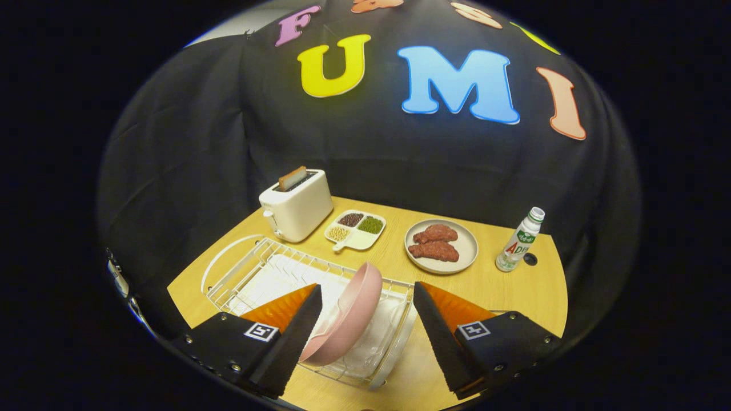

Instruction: Take the plate from the dish rack, then take the spoon from the basket and place it into the plate.

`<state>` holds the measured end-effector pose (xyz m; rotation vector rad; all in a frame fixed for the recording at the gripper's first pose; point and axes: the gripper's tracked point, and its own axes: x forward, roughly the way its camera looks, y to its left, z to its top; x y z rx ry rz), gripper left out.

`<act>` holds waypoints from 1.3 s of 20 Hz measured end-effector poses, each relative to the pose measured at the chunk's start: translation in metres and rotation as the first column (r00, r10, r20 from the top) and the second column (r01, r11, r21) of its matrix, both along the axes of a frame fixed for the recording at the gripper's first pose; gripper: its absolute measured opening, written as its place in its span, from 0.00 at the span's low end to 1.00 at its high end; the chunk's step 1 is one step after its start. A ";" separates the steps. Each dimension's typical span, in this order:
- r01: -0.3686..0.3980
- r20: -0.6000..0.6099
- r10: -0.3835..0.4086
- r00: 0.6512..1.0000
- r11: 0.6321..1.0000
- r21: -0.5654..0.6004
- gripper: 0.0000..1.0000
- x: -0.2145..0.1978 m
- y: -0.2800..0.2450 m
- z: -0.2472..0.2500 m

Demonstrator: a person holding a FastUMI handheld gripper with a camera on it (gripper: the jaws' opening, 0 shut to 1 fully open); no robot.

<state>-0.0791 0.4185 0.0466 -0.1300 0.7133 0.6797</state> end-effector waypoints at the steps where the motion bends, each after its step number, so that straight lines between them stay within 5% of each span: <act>1: -0.006 -0.033 0.005 0.999 1.000 -0.015 0.99 0.000 0.003 -0.008; 9: -0.051 -0.263 0.022 0.965 0.993 -0.105 0.98 -0.008 0.022 -0.064; 13: -0.055 -0.363 0.003 0.932 0.990 -0.133 0.80 -0.014 0.026 -0.085; 15: -0.044 -0.397 -0.027 0.917 0.985 -0.167 0.54 -0.015 0.024 -0.087; 16: -0.027 -0.409 -0.054 0.911 0.982 -0.189 0.49 -0.014 0.020 -0.090; 19: 0.047 -0.444 -0.146 0.884 0.973 -0.225 0.40 -0.008 0.010 -0.093; 26: 0.003 -0.409 -0.134 0.903 0.952 -0.305 0.36 -0.006 0.007 -0.085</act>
